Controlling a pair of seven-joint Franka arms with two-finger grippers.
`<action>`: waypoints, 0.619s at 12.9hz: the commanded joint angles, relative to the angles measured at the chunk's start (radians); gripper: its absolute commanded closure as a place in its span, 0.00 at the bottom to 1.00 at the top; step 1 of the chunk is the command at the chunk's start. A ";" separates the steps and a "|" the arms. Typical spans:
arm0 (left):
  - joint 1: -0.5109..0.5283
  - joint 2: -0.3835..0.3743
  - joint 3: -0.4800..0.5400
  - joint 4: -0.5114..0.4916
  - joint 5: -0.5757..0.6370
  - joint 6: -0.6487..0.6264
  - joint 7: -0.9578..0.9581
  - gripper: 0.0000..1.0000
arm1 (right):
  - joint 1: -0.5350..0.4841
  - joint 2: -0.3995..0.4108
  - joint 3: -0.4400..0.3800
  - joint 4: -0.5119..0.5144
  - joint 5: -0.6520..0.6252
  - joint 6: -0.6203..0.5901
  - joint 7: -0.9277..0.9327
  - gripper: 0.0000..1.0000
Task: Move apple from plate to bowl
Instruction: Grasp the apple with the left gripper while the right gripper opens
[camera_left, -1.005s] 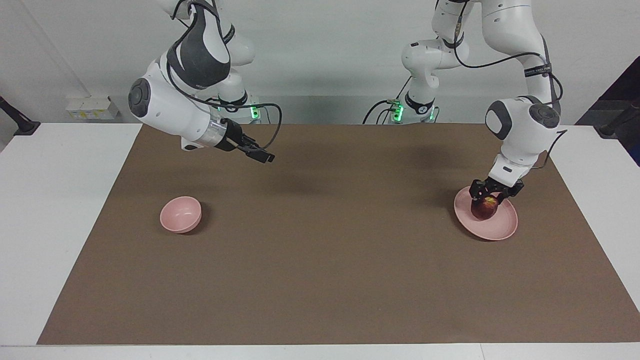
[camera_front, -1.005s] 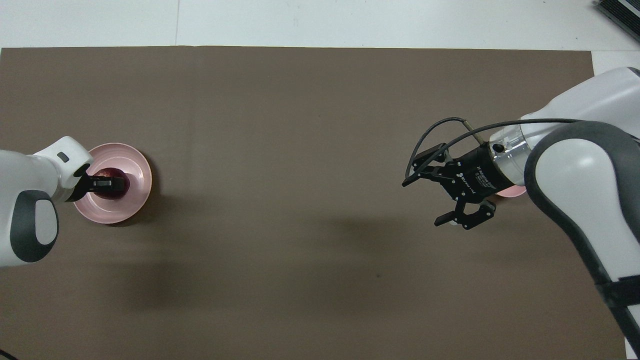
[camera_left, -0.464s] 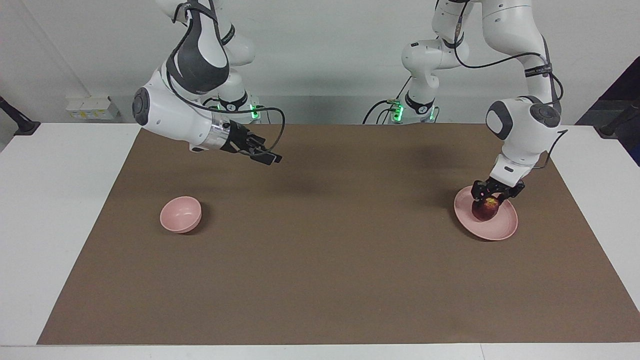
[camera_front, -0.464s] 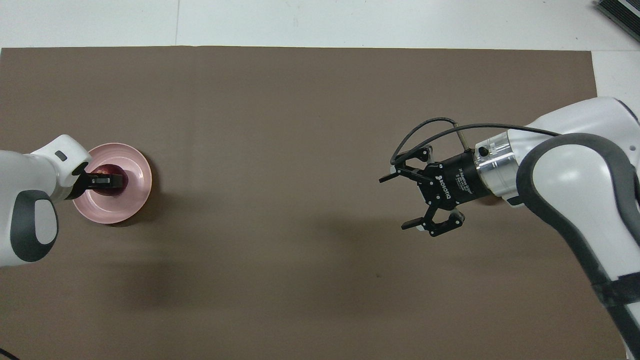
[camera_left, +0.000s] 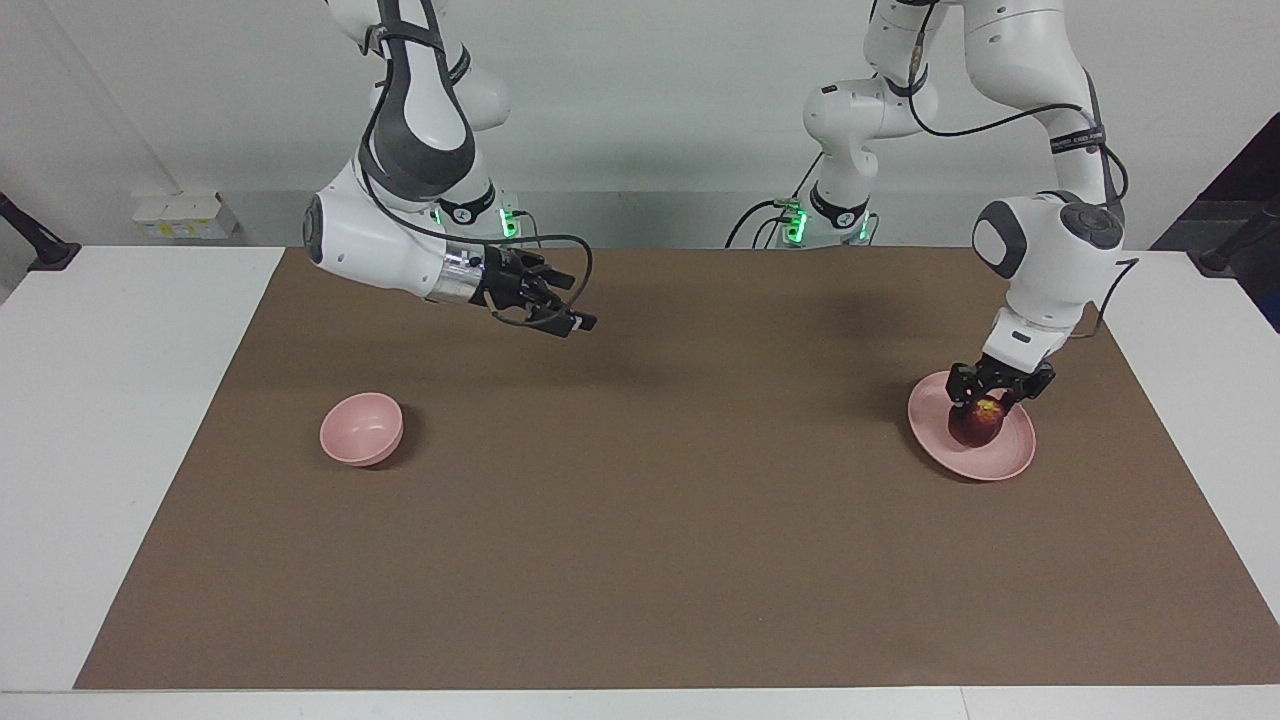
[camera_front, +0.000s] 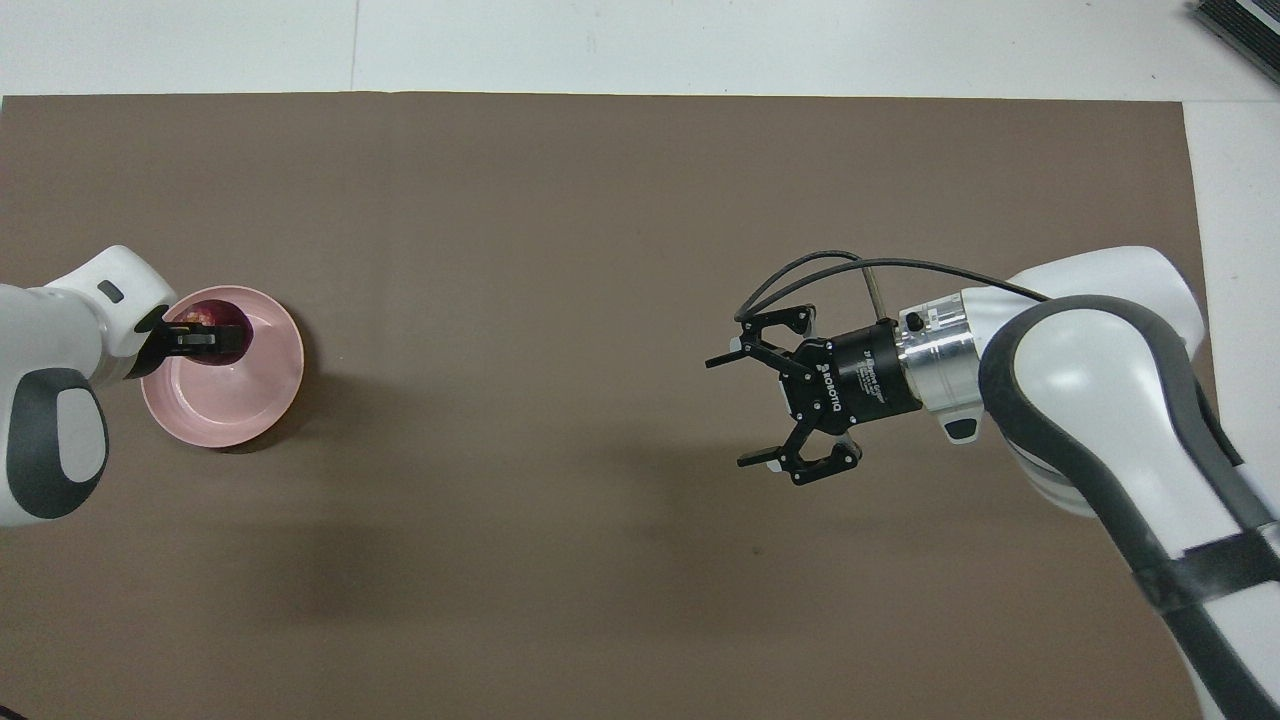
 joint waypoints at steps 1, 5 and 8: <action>-0.040 -0.062 0.006 -0.007 -0.003 -0.022 -0.013 0.95 | 0.038 -0.037 0.001 -0.037 0.044 0.060 0.061 0.00; -0.100 -0.115 -0.003 -0.007 -0.036 -0.081 -0.010 0.99 | 0.099 -0.038 0.001 -0.043 0.064 0.164 0.118 0.00; -0.151 -0.147 -0.003 -0.004 -0.258 -0.130 -0.019 1.00 | 0.147 -0.026 0.001 -0.059 0.144 0.245 0.123 0.00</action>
